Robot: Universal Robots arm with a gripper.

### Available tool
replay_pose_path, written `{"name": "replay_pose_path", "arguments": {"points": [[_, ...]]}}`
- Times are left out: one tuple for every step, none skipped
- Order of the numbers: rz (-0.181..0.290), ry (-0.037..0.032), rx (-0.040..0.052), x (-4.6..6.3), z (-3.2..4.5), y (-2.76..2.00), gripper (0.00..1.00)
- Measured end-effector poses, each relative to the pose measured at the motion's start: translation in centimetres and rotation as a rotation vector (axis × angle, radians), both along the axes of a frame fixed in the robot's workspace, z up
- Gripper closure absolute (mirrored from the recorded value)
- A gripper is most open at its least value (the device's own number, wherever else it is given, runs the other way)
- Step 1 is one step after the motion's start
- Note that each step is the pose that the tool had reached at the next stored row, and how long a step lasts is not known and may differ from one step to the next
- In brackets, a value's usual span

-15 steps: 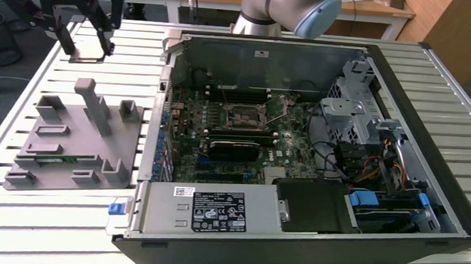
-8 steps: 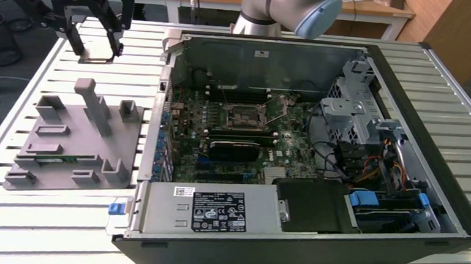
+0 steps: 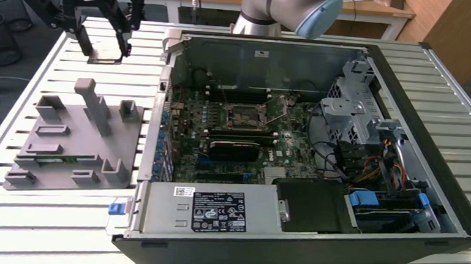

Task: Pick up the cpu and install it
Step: 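Pick up the cpu and move it towards the insertion slot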

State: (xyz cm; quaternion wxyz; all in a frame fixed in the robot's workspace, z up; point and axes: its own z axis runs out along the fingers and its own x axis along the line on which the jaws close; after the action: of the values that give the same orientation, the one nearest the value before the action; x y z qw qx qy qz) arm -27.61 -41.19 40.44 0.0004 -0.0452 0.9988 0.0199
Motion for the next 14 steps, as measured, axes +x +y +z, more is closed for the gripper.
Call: {"name": "replay_pose_path", "arguments": {"points": [[0.000, 0.0000, 0.0000, 0.1, 0.00, 0.00, 0.47], [0.000, 0.0000, 0.0000, 0.2, 0.00, 0.00, 0.47], [0.000, 0.0000, -0.0001, 0.4, 0.00, 0.00, 0.47], [0.000, 0.0000, -0.0001, 0.5, 0.00, 0.00, 0.47], [0.000, 0.0000, -0.0001, 0.6, 0.00, 0.00, 0.47], [0.000, 0.0000, -0.0001, 0.7, 0.00, 0.00, 0.47], [0.000, 0.0000, 0.0000, 0.9, 0.00, 0.00, 0.47], [0.000, 0.0000, -0.0001, 1.0, 0.00, 0.00, 0.47], [0.000, 0.0000, -0.0001, 1.1, 0.00, 0.00, 0.47], [0.000, 0.0000, -0.0001, 1.2, 0.00, 0.00, 0.47], [0.000, 0.0000, -0.0001, 1.3, 0.00, 0.00, 0.47], [0.000, 0.0000, -0.0001, 1.5, 0.00, 0.00, 0.47], [0.000, 0.0000, -0.0001, 1.6, 0.00, 0.00, 0.47], [0.000, 0.0000, -0.0001, 1.7, 0.00, 0.00, 0.47]]}}
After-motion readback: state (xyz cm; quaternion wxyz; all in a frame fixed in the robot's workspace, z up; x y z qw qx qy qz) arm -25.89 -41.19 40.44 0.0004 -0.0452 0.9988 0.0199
